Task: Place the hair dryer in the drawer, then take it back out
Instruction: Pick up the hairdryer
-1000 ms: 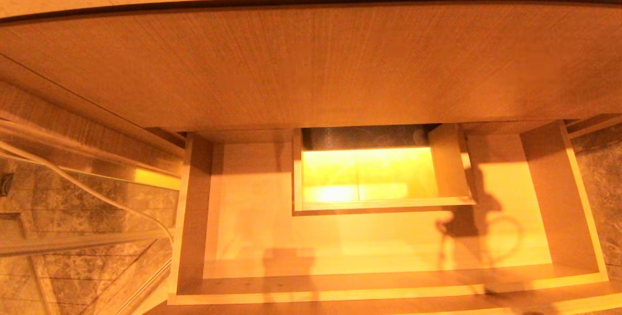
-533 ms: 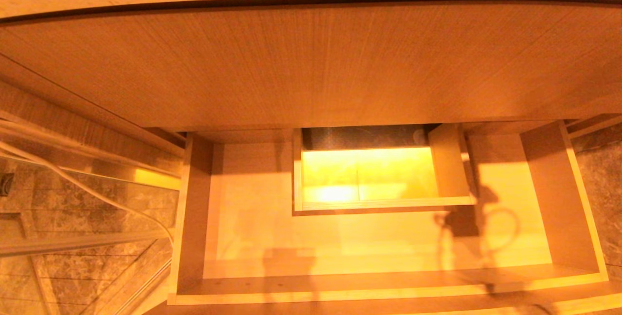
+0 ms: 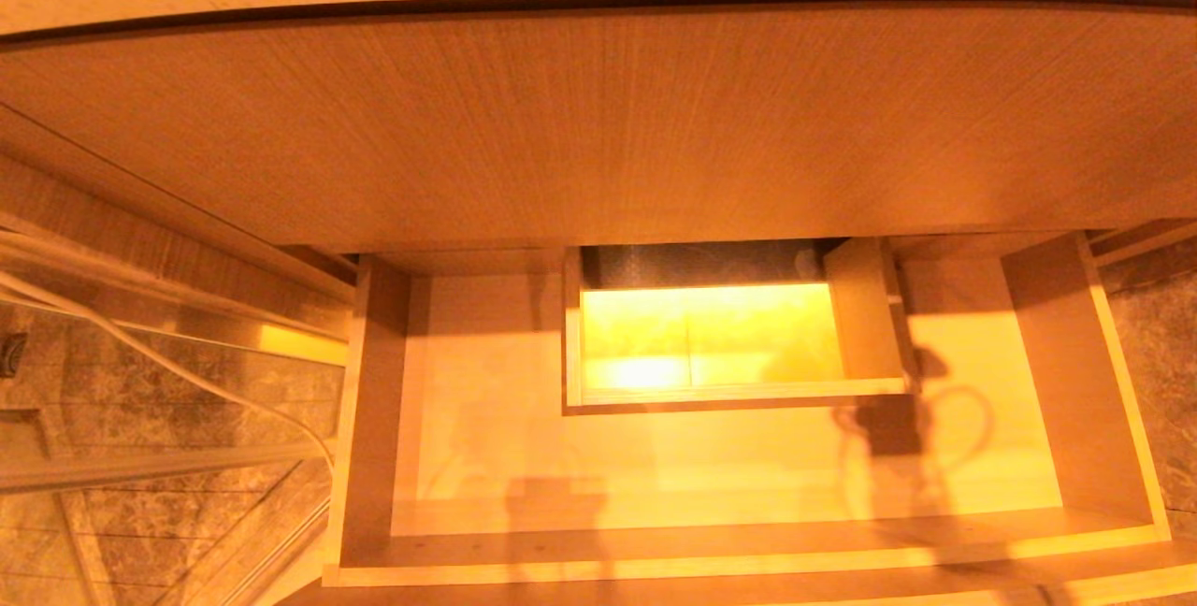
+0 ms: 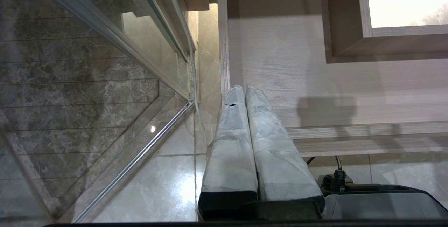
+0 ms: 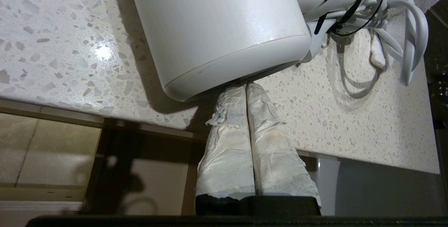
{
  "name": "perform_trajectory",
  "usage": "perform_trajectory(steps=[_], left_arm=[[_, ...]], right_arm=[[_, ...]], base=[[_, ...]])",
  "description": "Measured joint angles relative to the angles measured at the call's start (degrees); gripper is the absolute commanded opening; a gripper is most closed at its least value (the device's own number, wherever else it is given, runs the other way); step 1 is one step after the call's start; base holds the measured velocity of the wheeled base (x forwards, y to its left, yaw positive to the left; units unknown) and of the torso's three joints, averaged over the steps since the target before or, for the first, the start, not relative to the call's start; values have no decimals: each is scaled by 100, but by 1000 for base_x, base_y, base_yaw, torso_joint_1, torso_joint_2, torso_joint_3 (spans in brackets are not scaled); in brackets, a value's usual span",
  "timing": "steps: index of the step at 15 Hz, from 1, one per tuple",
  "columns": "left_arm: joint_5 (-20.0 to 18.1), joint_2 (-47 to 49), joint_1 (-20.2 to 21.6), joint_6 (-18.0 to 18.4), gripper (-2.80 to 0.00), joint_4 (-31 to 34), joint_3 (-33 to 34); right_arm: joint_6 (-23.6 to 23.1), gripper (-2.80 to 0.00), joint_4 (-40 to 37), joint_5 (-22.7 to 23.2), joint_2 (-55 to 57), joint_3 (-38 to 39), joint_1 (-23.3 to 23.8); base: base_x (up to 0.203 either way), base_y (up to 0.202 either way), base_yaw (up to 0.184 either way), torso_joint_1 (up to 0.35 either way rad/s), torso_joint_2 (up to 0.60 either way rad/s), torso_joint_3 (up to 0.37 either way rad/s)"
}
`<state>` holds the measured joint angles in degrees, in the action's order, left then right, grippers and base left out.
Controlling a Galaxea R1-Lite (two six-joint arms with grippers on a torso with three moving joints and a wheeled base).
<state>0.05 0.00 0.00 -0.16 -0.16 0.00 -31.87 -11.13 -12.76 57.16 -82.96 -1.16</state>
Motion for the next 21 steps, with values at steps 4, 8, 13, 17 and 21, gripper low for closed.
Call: perform_trajectory(steps=[4, 8, 13, 17, 21], left_arm=[[2, 0, 0, 0, -280, 0, 0], [2, 0, 0, 2, -280, 0, 0], [2, 0, 0, 0, -280, 2, 0], [2, 0, 0, 0, -280, 0, 0], [1, 0, 0, 0, -280, 0, 0]], right_arm=[[6, -280, 191, 52, 58, 18, -141], [8, -280, 449, 52, 131, 60, -314], [-81, -280, 532, 25, 127, 110, -536], [-88, -280, 479, -3, -131, 129, -556], [-426, -280, 474, -153, -699, 242, -538]], base=[[0, 0, 0, 0, 0, 0], [0, 0, 0, 0, 0, 0], [0, 0, 0, 0, 0, 0], [0, 0, 0, 0, 0, 0], [0, 0, 0, 0, 0, 0]])
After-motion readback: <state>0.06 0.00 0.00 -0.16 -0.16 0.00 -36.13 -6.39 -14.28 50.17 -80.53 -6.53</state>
